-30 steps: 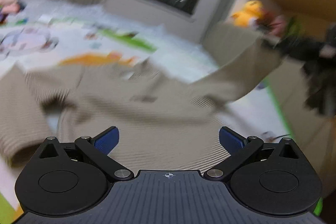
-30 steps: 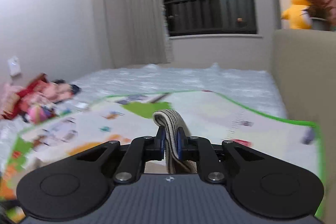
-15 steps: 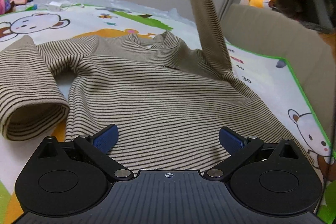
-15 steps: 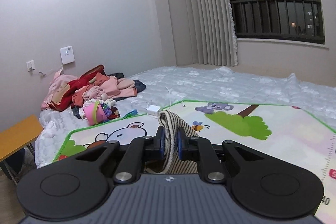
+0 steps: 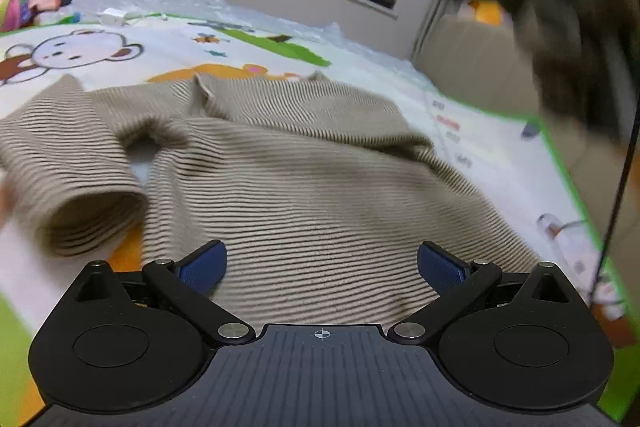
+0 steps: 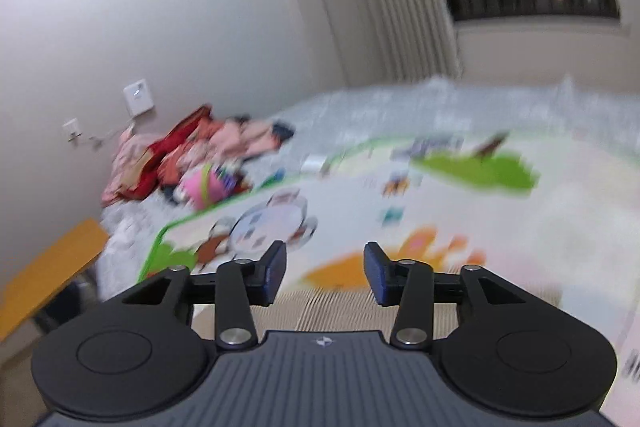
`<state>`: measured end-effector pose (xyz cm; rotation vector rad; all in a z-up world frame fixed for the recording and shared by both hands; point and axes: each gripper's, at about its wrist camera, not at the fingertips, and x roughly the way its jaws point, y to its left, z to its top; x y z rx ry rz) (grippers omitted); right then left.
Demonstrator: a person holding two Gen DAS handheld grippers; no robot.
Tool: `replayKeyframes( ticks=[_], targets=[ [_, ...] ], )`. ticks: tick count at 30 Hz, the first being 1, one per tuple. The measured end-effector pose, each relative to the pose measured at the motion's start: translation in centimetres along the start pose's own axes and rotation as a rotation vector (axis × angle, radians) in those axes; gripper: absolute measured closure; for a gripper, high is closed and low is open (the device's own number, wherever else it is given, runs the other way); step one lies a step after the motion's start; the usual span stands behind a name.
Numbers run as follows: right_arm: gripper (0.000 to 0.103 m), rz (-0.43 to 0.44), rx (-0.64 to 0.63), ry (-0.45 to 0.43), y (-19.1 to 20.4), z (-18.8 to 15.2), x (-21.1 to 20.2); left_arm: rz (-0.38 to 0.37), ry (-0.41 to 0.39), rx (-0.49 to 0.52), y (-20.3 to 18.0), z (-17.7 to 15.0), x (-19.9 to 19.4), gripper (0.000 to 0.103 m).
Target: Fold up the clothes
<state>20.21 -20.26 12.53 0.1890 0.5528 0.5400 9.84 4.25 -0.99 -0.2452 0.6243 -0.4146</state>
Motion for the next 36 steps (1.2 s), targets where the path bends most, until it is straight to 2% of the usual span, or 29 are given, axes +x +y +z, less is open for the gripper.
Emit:
replayKeyframes(
  ticks=[5, 7, 8, 10, 11, 14, 16, 18, 19, 20, 22, 26, 30, 32, 36],
  targets=[
    [0.058, 0.109, 0.063, 0.171, 1.5, -5.3, 2.5, 0.229, -0.182, -0.115, 4.1, 2.3, -6.6, 0.0],
    [0.058, 0.219, 0.19, 0.281, 2.1, -7.7, 4.4, 0.33, -0.218, -0.175, 6.1, 3.1, -8.0, 0.0],
    [0.058, 0.275, 0.268, 0.334, 2.6, -8.8, 5.5, 0.355, -0.218, -0.203, 6.9, 3.2, -8.4, 0.0],
    [0.058, 0.359, 0.416, 0.419, 3.5, -10.8, 7.6, 0.383, -0.214, -0.249, 8.0, 3.4, -9.1, 0.0],
    [0.058, 0.372, 0.479, 0.444, 3.9, -11.5, 8.6, 0.386, -0.216, -0.257, 8.2, 3.3, -9.3, 0.0],
    [0.058, 0.369, 0.633, 0.497, 4.6, -13.3, 11.3, 0.387, -0.22, -0.265, 8.3, 3.3, -9.7, 0.0],
    [0.058, 0.338, 0.668, 0.51, 4.8, -14.2, 12.9, 0.385, -0.221, -0.259, 8.0, 3.4, -9.9, 0.0],
    [0.063, 0.318, 0.657, 0.48, 5.0, -14.5, 13.7, 0.388, -0.228, -0.252, 7.9, 3.5, -10.1, 0.0],
    [0.072, 0.322, 0.639, 0.453, 5.2, -14.1, 13.8, 0.39, -0.232, -0.251, 7.8, 3.6, -10.3, 0.0],
    [0.086, 0.322, 0.607, 0.42, 5.5, -13.6, 13.7, 0.394, -0.237, -0.252, 7.7, 3.7, -10.4, 0.0],
    [0.096, 0.311, 0.484, 0.33, 6.4, -11.4, 12.7, 0.402, -0.251, -0.258, 7.6, 4.0, -10.7, 0.0],
    [0.099, 0.325, 0.277, 0.131, 6.4, -4.6, 8.3, 0.411, -0.27, -0.284, 7.6, 4.4, -10.9, 0.0],
    [0.099, 0.21, 0.073, -0.07, 3.7, 2.0, 2.4, 0.396, -0.248, -0.296, 7.4, 4.6, -9.9, 0.0],
    [0.099, 0.127, 0.005, -0.128, 1.9, 3.9, 0.2, 0.371, -0.228, -0.294, 6.9, 4.6, -8.7, 0.0],
    [0.099, -0.035, -0.112, -0.143, -1.6, 4.8, -1.6, 0.311, -0.184, -0.266, 5.3, 4.6, -6.4, 0.0]
  ],
)
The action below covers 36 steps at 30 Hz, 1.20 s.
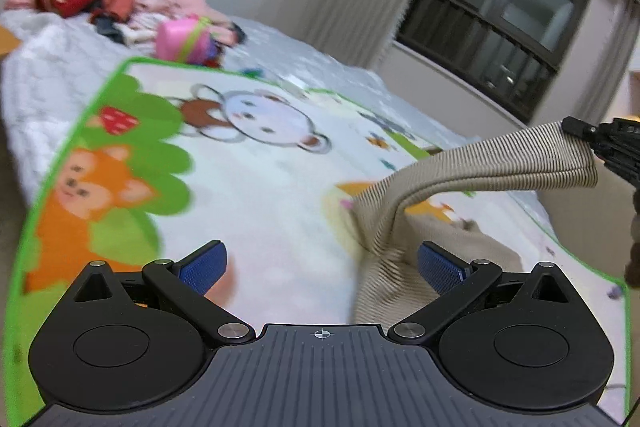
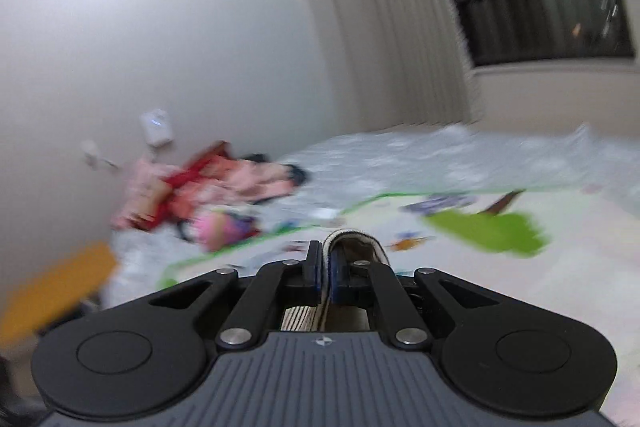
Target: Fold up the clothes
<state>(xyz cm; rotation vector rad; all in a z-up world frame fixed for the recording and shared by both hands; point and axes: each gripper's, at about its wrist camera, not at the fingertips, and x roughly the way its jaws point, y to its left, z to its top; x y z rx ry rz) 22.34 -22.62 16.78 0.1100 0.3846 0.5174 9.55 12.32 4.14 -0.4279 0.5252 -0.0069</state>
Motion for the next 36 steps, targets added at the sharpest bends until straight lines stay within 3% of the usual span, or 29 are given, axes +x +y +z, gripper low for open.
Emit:
replayKeyframes(
  ticks=[5, 9, 12, 14, 18, 20, 23, 25, 28, 29, 33, 35, 36],
  targets=[
    [0.099, -0.129, -0.064, 0.083, -4.2, -2.1, 0.3, -0.047, 0.044, 0.054, -2.1, -1.1, 1.3, 0.0],
    [0.099, -0.198, -0.015, 0.152, -8.1, -5.0, 1.3, -0.085, 0.09, 0.091, -3.4, -2.0, 2.6, 0.0],
    [0.098, -0.23, 0.069, 0.255, -10.5, -8.0, 3.2, -0.13, 0.115, 0.145, -4.9, -2.2, 3.6, 0.0],
    [0.093, -0.27, 0.13, 0.309, -12.0, -9.9, 3.5, -0.16, 0.114, 0.188, -6.0, -2.1, 4.1, 0.0],
    [0.085, -0.353, 0.152, 0.248, -12.1, -10.7, 2.1, -0.22, 0.092, 0.266, -8.7, -1.4, 5.6, 0.0],
    [0.073, -0.324, 0.119, 0.182, -10.9, -10.1, 1.0, -0.246, 0.079, 0.288, -9.9, -1.1, 7.0, 0.0],
    [0.069, -0.199, 0.165, 0.155, -9.6, -9.7, 0.7, -0.259, 0.061, 0.3, -11.0, -1.1, 10.2, 0.0],
    [0.069, -0.159, 0.215, 0.219, -9.6, -10.8, 1.9, -0.234, 0.066, 0.29, -11.1, -1.7, 12.7, 0.0],
    [0.073, -0.231, 0.186, 0.352, -10.4, -14.2, 4.6, -0.175, 0.123, 0.303, -10.1, -3.6, 16.1, 0.0],
    [0.074, -0.239, 0.163, 0.353, -10.4, -14.8, 4.9, -0.169, 0.126, 0.307, -9.7, -4.1, 16.6, 0.0],
    [0.067, -0.191, 0.053, 0.279, -7.5, -11.8, 4.4, -0.174, 0.101, 0.303, -9.4, -4.4, 16.2, 0.0],
    [0.054, -0.155, 0.006, 0.221, -6.2, -10.1, 5.1, -0.165, 0.102, 0.311, -9.5, -4.5, 16.1, 0.0],
    [0.053, -0.151, -0.014, 0.206, -5.9, -9.7, 5.8, -0.162, 0.101, 0.315, -9.5, -4.5, 16.2, 0.0]
  ],
)
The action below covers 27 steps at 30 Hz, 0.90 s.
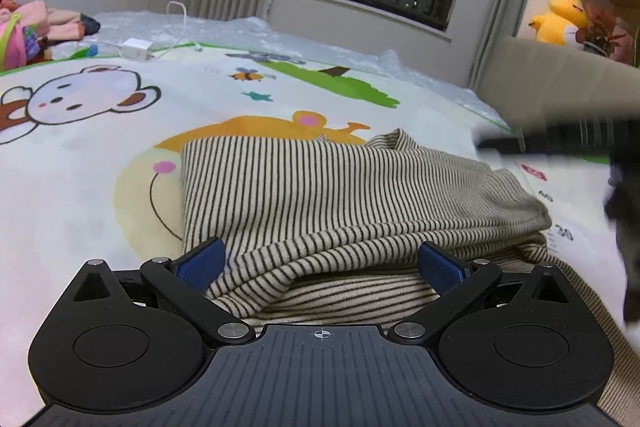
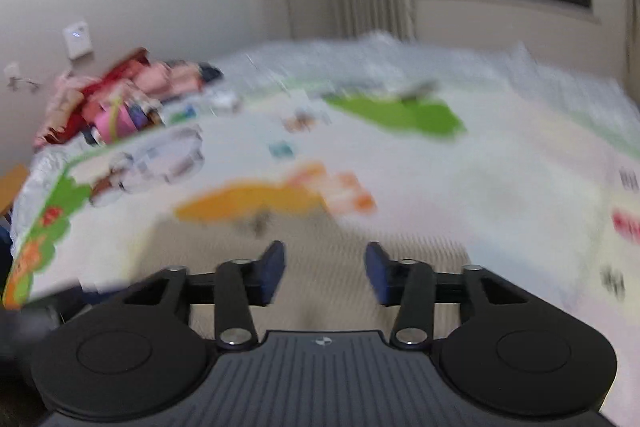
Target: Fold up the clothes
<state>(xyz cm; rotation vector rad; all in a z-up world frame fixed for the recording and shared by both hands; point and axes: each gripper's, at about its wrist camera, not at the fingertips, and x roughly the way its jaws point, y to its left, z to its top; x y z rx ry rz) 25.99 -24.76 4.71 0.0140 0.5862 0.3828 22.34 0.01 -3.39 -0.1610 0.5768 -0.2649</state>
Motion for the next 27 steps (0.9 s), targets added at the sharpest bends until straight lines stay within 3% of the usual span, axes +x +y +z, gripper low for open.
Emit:
replayKeyframes(
  ticks=[5, 8, 11, 12, 14, 17, 20, 22, 24, 27],
  targets=[
    [0.053, -0.081, -0.019, 0.039, 0.8, 1.7, 7.6, -0.017, -0.009, -0.017, 0.5, 0.1, 0.2, 0.0],
    [0.052, -0.092, 0.071, 0.136, -0.1, 1.2, 11.5, -0.03, -0.011, -0.034, 0.8, 0.0, 0.2, 0.0],
    [0.052, -0.102, 0.086, 0.154, -0.3, -0.3, 13.0, -0.042, -0.017, -0.053, 1.1, 0.0, 0.1, 0.0],
    [0.054, -0.099, 0.09, 0.146, -0.4, -0.4, 12.8, -0.044, -0.018, -0.056, 1.2, 0.0, 0.1, 0.0],
    [0.079, -0.095, 0.109, 0.134, -0.6, -0.4, 11.9, -0.051, -0.022, -0.064, 1.3, 0.0, 0.1, 0.0],
    [0.094, -0.076, 0.139, 0.107, -0.8, 0.0, 10.0, -0.088, -0.035, -0.109, 2.2, 0.0, -0.1, 0.0],
    [0.098, 0.01, 0.135, 0.054, -0.3, 0.5, 4.7, -0.164, -0.077, -0.235, 4.5, 0.2, -2.1, 0.0],
    [0.098, 0.076, 0.12, 0.021, -0.1, 0.3, 0.4, -0.175, -0.089, -0.302, 5.7, 0.7, -4.2, 0.0],
    [0.098, 0.136, 0.112, 0.005, -0.1, -0.4, -3.5, -0.18, -0.118, -0.327, 6.3, 1.6, -6.5, 0.0],
    [0.099, 0.185, 0.163, 0.07, -0.5, -4.4, -6.3, -0.147, -0.17, -0.293, 6.1, 3.4, -9.1, 0.0]
  ],
)
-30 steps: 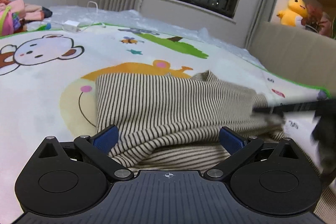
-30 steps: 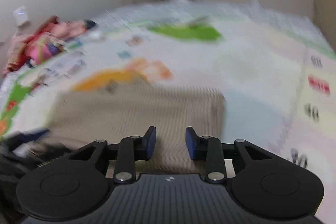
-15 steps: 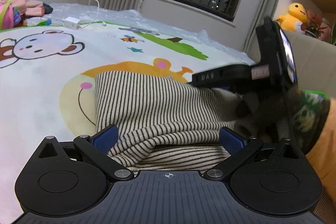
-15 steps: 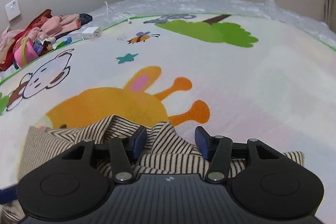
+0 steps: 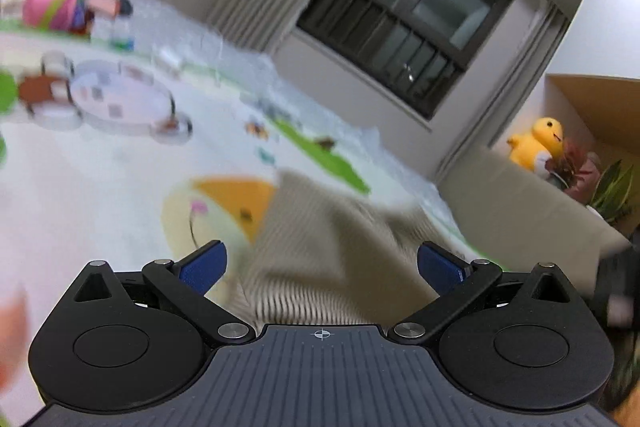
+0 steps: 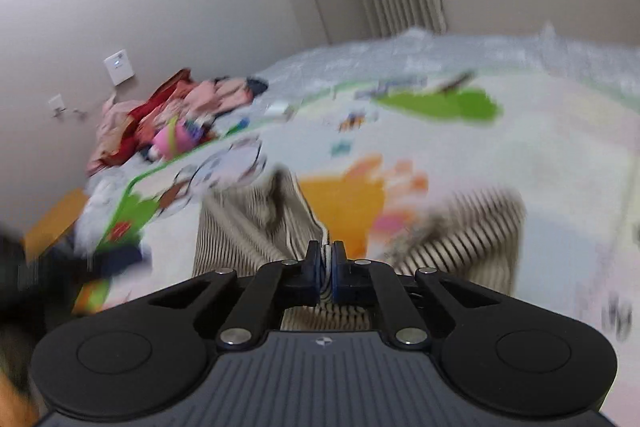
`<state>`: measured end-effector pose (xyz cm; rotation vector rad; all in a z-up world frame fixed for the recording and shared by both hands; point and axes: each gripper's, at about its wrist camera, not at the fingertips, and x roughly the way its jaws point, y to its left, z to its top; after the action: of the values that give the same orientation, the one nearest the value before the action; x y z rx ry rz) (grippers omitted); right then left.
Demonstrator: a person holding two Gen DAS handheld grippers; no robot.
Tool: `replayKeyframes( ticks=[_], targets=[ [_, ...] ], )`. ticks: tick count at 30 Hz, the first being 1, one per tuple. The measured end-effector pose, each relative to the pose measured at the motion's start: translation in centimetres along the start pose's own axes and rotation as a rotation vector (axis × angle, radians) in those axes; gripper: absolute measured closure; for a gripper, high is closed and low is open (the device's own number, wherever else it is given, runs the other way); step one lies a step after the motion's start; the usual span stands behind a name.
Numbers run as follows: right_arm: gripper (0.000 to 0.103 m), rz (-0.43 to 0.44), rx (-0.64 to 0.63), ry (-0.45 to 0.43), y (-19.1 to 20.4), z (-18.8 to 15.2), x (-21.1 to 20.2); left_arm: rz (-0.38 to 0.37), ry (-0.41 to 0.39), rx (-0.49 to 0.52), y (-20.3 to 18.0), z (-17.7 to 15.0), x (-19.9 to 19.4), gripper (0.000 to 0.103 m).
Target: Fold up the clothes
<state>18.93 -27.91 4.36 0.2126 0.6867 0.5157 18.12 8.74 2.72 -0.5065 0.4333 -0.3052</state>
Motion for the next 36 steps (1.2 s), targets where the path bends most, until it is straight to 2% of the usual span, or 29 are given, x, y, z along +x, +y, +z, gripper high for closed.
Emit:
replayKeyframes(
  ticks=[3, 6, 9, 11, 12, 14, 15, 16, 17, 19, 21, 25, 27, 29, 30, 33, 36],
  targets=[
    [0.099, 0.017, 0.06, 0.05, -0.7, -3.6, -0.4, 0.025, -0.008, 0.058, -1.6, 0.7, -0.1, 0.0],
    [0.099, 0.025, 0.105, 0.075, -1.2, -6.6, -0.4, 0.032, 0.024, 0.1, -3.2, -0.1, 0.9, 0.0],
    [0.097, 0.019, 0.031, 0.066, 0.2, -6.9, -1.9, 0.076, 0.081, 0.179, -4.4, -1.7, 1.8, 0.002],
    [0.096, 0.018, -0.037, 0.048, 1.3, -6.3, -3.3, 0.114, 0.135, 0.235, -4.3, -2.7, 2.2, 0.015],
    [0.096, 0.02, -0.072, 0.015, 1.8, -5.7, -4.4, 0.129, 0.172, 0.255, -3.9, -3.2, 2.3, 0.026],
    [0.093, 0.005, -0.145, -0.075, 2.7, -4.5, -6.6, 0.153, 0.22, 0.287, -2.8, -3.8, 1.9, 0.024],
    [0.087, -0.025, -0.183, -0.109, 3.0, -4.1, -7.3, 0.164, 0.242, 0.305, -2.2, -4.2, 1.7, 0.019],
    [0.074, -0.057, -0.204, -0.119, 2.9, -3.8, -7.3, 0.176, 0.256, 0.328, -1.7, -4.4, 1.4, 0.014],
    [0.065, -0.091, -0.214, -0.114, 2.6, -3.6, -6.9, 0.189, 0.266, 0.356, -1.3, -4.6, 1.0, 0.011],
    [0.065, -0.163, -0.185, -0.022, 0.8, -4.2, -4.7, 0.215, 0.278, 0.409, -0.6, -4.9, 0.2, 0.006],
    [0.063, -0.182, -0.143, 0.037, -0.5, -5.6, -3.9, 0.232, 0.277, 0.426, -0.2, -4.6, -1.0, 0.006],
    [0.062, -0.16, -0.092, 0.083, -1.3, -6.7, -5.6, 0.233, 0.271, 0.364, 0.1, -3.2, -3.9, 0.01],
    [0.06, -0.129, -0.029, 0.05, -1.8, -6.0, -8.0, 0.156, 0.289, 0.262, 0.4, -2.2, -4.9, 0.01],
    [0.044, -0.128, 0.045, 0.005, -2.8, -5.2, -9.5, 0.059, 0.319, 0.138, 0.8, -1.6, -5.5, 0.008],
    [0.041, -0.129, 0.084, -0.018, -3.4, -4.8, -10.1, 0.033, 0.341, 0.098, 0.9, -1.7, -5.2, 0.008],
    [0.04, -0.119, 0.184, -0.022, -4.7, -4.8, -9.3, -0.017, 0.421, -0.002, 1.0, -2.8, -3.6, 0.008],
    [0.038, -0.09, 0.198, 0.037, -4.7, -5.9, -6.3, -0.024, 0.478, -0.051, 1.1, -4.5, -1.8, 0.008]
  ],
)
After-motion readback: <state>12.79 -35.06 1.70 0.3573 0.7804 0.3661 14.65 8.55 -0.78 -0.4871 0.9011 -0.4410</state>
